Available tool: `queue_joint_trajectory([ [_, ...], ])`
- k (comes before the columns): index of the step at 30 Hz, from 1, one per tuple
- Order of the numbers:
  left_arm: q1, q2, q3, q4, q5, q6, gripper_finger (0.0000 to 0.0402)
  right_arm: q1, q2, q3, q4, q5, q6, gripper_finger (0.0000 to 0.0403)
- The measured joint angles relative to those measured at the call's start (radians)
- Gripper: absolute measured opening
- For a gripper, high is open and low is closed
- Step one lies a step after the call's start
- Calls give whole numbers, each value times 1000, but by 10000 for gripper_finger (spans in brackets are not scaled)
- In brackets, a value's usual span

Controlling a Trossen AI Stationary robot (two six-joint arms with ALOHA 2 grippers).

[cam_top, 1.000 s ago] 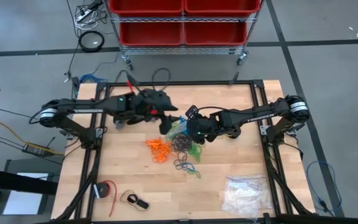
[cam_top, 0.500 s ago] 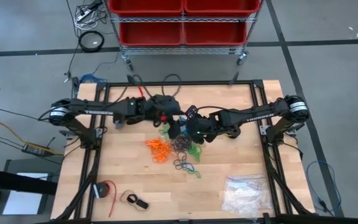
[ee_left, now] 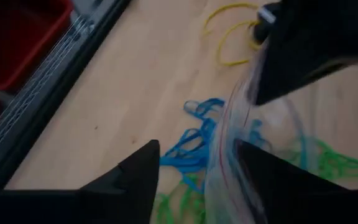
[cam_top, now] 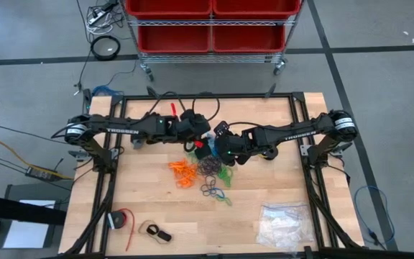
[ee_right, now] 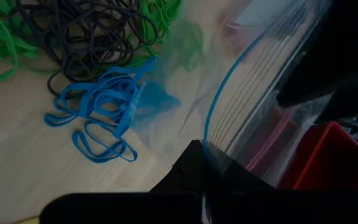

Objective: Sort rubber bands
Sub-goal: Open the transparent zip bag

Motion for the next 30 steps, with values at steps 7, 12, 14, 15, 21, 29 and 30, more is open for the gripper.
queue_joint_trajectory([
  [7,8,14,0,-57,54,1,88,2,0,0,15,0,-8,0],
  [12,9,14,-1,-35,25,23,10,17,0,0,35,0,-8,0],
  [14,11,14,-1,-14,-1,33,9,22,0,0,38,0,0,0],
  [15,14,14,-1,4,-8,42,7,23,0,0,38,-1,6,0],
  [21,48,14,-1,65,-20,54,3,41,0,0,43,-8,53,0],
  [29,92,57,-1,185,171,21,2,43,0,0,137,-66,63,0],
  [30,99,65,-2,188,199,20,1,40,0,0,124,-76,63,0],
])
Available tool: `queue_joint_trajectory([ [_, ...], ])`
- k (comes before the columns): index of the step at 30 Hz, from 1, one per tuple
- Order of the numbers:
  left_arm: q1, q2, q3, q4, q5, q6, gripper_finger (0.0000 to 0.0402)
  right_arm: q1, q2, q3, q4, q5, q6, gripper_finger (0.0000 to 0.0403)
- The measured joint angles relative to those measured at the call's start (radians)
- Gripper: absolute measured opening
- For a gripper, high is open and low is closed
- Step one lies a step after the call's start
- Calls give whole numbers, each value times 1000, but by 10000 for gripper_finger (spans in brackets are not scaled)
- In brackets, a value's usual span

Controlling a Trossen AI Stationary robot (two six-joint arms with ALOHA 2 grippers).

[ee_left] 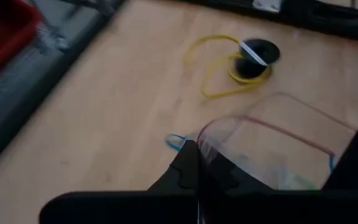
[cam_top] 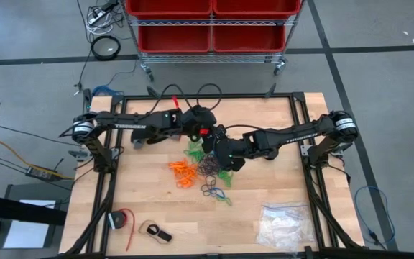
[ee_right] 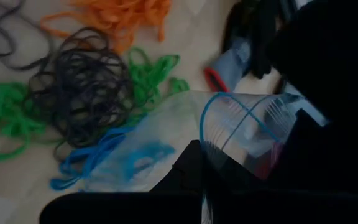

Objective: Sort rubber bands
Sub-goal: Open the transparent zip bag

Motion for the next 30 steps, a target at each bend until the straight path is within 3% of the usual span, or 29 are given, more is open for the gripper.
queue_joint_trajectory([
  [10,21,5,-15,55,46,31,1,-19,-2,-11,9,-139,94,0],
  [16,32,-5,-35,87,41,30,1,-22,-2,-11,39,-118,167,0],
  [21,68,-56,-134,225,158,28,1,-21,-2,-11,52,-24,199,0],
  [30,94,-201,-325,445,192,47,3,-23,-39,-11,169,-32,199,0],
])
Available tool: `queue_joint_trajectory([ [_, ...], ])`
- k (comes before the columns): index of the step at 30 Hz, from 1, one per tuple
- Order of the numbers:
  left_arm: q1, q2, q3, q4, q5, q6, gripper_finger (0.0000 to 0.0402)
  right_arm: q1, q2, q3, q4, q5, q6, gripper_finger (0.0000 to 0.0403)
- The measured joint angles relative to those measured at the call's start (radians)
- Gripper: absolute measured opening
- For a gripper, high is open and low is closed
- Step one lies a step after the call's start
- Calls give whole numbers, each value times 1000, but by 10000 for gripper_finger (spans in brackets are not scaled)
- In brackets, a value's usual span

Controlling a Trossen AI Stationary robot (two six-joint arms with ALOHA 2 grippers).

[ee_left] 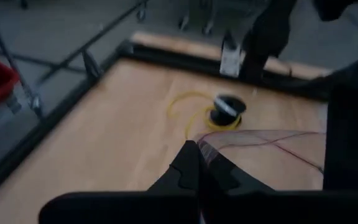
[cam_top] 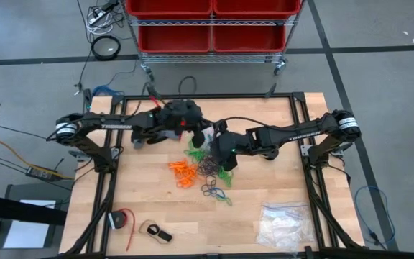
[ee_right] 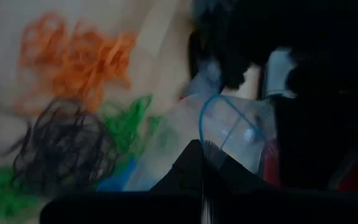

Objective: Sort rubber bands
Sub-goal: Open the transparent zip bag

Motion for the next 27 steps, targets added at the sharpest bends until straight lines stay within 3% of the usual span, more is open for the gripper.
queue_joint_trajectory([
  [6,67,-63,-121,179,211,-76,4,-29,1,1,77,-127,18,0],
  [11,89,-50,-183,186,301,-122,4,-42,6,-56,191,-179,-20,0],
  [15,129,-47,-197,209,446,-176,5,-45,18,-90,196,-186,-27,0],
  [21,144,-52,-194,217,470,-239,16,-46,96,-101,214,-187,-37,0],
  [27,148,-53,-191,161,481,-300,81,-46,102,-100,223,-151,-48,0],
])
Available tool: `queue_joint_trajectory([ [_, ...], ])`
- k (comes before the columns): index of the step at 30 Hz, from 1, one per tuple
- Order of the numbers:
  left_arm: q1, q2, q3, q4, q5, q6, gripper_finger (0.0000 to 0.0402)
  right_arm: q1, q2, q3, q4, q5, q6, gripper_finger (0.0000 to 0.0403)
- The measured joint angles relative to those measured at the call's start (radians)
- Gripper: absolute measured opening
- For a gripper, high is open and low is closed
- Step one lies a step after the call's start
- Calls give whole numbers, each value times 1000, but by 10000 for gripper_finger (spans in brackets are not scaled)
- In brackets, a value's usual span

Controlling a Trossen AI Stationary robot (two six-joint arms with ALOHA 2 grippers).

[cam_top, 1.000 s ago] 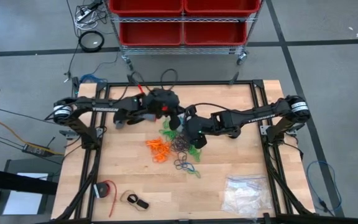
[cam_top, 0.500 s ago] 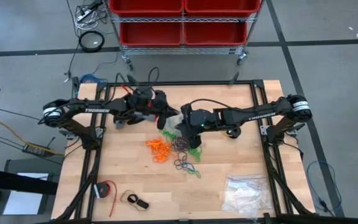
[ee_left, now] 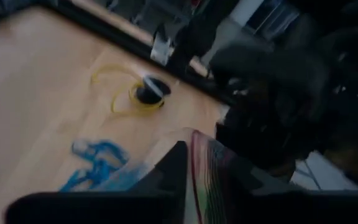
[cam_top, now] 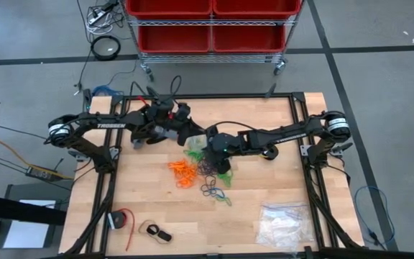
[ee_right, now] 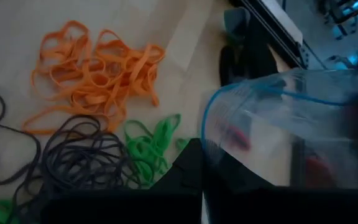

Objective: Sort rubber bands
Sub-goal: Open the transparent zip bag, then put the orange rubber band into the transparent zip bag

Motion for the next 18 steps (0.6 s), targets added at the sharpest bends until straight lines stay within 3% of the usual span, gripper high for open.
queue_joint_trajectory([
  [10,5,-28,0,-102,-23,49,214,-15,-16,0,-92,-12,-3,0],
  [18,54,-137,0,-221,-70,102,270,-11,-21,0,-139,0,-6,0],
])
